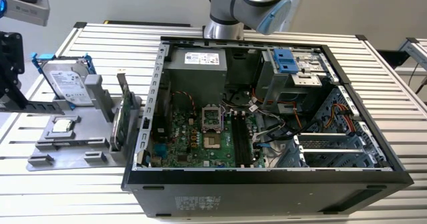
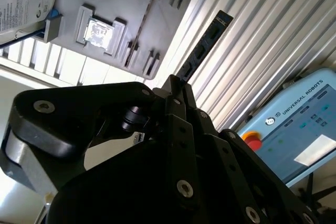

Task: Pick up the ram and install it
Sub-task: 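Pick up the ram and move it above insertion slot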

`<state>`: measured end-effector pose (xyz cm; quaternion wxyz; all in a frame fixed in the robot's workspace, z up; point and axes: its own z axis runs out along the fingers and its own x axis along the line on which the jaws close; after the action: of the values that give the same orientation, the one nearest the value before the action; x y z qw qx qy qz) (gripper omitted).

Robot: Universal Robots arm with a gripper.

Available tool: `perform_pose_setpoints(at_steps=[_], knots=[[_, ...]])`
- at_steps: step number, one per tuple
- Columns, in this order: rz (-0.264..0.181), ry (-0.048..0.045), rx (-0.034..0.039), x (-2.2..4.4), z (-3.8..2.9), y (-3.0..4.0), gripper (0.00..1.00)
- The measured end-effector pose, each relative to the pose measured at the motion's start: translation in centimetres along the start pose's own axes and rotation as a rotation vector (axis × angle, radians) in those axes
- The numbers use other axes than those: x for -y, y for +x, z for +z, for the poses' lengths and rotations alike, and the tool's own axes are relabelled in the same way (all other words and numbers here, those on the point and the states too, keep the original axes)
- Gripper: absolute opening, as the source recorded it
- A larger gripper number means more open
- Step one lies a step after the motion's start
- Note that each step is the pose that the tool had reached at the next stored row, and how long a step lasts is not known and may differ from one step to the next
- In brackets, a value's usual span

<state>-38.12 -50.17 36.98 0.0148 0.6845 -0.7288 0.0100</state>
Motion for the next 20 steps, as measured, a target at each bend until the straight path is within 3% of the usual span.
perform_pose_setpoints(at_steps=[14, 20], knots=[[0.000, 0.0000, 0.0000, -0.04, -1.13, 0.04, 0.00], [0.000, 0.0001, -0.0004, -0.04, -1.18, 0.04, 0.00]])
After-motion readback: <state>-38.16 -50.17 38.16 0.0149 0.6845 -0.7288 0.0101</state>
